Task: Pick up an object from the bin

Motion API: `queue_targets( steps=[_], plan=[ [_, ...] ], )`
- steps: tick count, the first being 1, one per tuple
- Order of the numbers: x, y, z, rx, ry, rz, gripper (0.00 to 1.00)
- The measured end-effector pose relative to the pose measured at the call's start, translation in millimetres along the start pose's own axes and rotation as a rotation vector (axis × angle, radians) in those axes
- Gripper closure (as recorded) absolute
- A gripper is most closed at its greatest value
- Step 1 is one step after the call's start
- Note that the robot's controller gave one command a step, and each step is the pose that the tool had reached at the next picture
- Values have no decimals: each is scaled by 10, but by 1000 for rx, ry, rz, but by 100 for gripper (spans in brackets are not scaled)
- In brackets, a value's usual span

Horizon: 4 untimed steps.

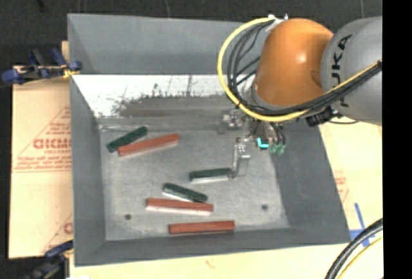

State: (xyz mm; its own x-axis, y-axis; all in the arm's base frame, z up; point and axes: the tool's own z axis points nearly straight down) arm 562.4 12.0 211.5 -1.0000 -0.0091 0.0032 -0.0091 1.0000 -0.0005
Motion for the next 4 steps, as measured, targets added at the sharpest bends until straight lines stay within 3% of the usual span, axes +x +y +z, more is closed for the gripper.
queue_targets(
  steps=[1,2,3,4],
  plan=[
    [-16,0,-39,0,-8,0,0],
    [-99,-75,352,-1,-17,28,0],
    [45,-260,1409,-1,-6,124,100],
    [45,-260,1409,-1,-6,124,100]
  ],
)
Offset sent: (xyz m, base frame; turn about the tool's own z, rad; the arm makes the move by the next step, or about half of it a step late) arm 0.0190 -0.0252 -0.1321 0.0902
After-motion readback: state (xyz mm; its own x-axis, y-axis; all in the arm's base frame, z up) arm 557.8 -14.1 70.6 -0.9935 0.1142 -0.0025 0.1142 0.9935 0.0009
